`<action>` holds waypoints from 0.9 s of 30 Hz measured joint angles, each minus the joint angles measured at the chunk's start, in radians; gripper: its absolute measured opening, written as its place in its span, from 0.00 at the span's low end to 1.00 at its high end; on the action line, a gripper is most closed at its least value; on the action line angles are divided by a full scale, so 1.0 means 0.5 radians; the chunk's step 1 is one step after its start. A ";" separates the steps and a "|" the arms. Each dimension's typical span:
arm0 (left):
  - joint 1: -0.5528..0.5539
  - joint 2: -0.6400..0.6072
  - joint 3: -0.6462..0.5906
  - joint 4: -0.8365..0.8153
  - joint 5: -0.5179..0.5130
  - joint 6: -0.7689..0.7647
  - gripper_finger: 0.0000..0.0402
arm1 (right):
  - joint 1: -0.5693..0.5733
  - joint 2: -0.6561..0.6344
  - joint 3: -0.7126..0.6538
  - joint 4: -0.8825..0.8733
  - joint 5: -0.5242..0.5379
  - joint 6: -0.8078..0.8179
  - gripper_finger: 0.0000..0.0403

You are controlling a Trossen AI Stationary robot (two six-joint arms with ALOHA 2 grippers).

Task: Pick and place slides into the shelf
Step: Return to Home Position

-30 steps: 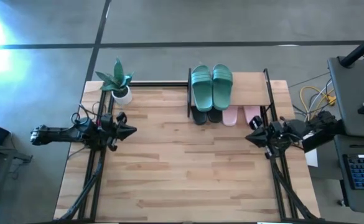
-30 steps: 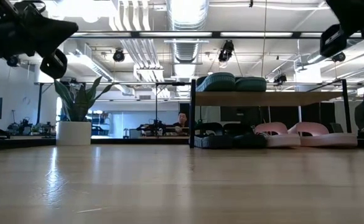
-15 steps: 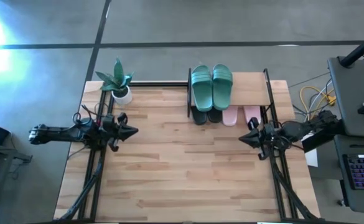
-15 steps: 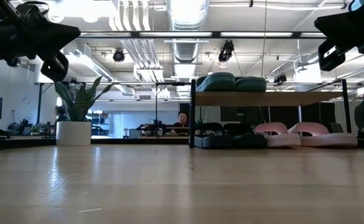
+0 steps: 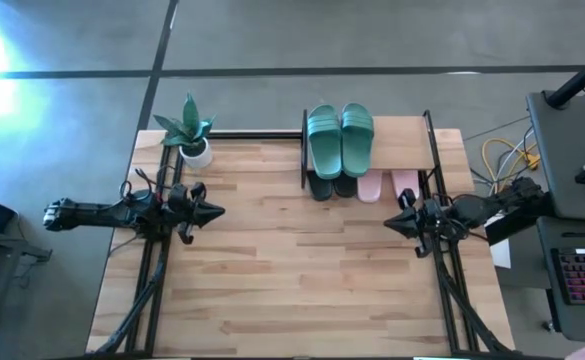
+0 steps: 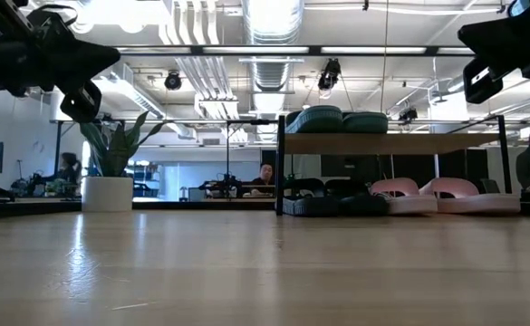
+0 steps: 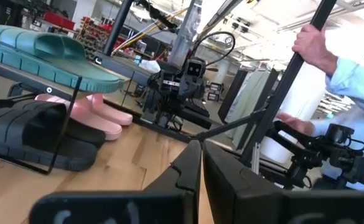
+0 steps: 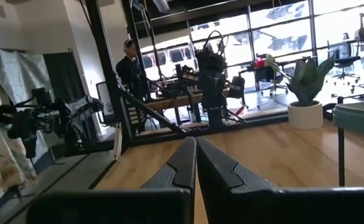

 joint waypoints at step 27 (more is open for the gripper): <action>0.000 0.059 -0.001 0.005 0.008 -0.002 0.01 | -0.632 -0.074 0.000 -0.101 -1.860 0.658 0.02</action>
